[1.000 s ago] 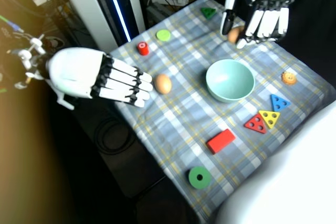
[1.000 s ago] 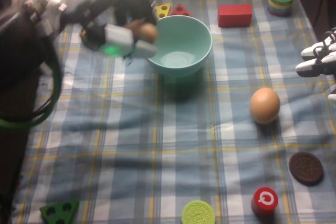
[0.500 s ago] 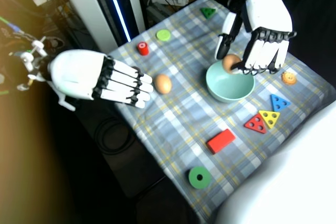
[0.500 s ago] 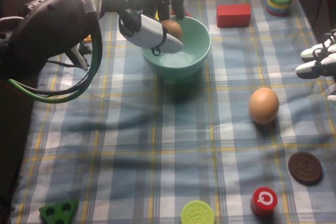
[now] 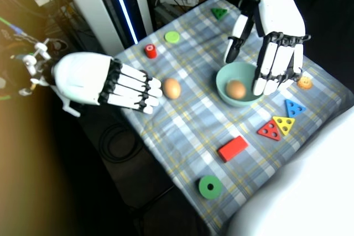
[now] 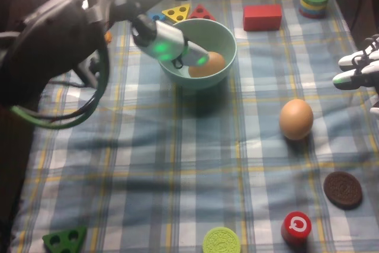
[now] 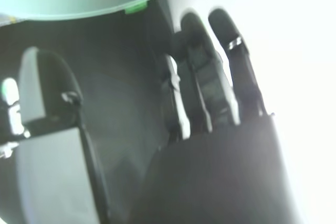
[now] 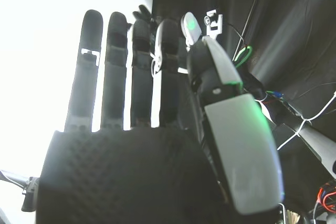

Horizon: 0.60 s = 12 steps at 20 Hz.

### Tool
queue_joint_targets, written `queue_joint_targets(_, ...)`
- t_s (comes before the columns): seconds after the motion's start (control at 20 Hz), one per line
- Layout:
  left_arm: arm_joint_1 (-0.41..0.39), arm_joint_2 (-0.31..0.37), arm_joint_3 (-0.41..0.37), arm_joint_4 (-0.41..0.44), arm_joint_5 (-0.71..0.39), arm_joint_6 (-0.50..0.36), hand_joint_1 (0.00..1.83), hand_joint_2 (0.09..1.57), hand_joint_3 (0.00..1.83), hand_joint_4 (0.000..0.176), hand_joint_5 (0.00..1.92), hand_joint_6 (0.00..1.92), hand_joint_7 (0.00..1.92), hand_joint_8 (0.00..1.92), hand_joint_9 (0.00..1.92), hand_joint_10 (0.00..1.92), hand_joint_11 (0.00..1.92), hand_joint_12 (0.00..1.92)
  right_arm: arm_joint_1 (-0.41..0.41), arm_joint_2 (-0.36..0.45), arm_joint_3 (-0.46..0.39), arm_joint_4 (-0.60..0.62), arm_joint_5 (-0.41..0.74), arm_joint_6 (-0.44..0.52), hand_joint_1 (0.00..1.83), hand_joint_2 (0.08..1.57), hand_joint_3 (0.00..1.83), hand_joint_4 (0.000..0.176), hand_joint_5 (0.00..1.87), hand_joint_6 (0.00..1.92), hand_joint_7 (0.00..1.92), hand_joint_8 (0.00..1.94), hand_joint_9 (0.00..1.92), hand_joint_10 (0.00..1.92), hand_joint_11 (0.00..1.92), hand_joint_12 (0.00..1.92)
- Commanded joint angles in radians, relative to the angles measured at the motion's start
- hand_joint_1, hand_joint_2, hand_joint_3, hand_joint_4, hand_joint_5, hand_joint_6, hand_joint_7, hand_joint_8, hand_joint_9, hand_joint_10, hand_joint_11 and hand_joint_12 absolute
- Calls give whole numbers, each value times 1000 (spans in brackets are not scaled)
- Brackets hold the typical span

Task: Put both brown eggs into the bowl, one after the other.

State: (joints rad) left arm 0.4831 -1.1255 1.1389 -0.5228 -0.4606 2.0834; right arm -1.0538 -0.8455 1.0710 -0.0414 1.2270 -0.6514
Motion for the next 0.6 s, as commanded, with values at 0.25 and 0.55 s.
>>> queue_joint_targets(0.25,150,227,-208,199,-477,-316,889,829,0,176,158,0,231,0,273,0,0,811,81,-17,20,-47,56,8,925,1188,0,0,707,0,617,0,613,0,364,716)
queue_joint_targets(0.55,378,398,-342,220,-743,-519,742,829,0,129,186,9,255,7,277,7,0,833,229,-67,74,-241,-139,77,857,1123,0,79,668,0,572,0,611,3,383,790)
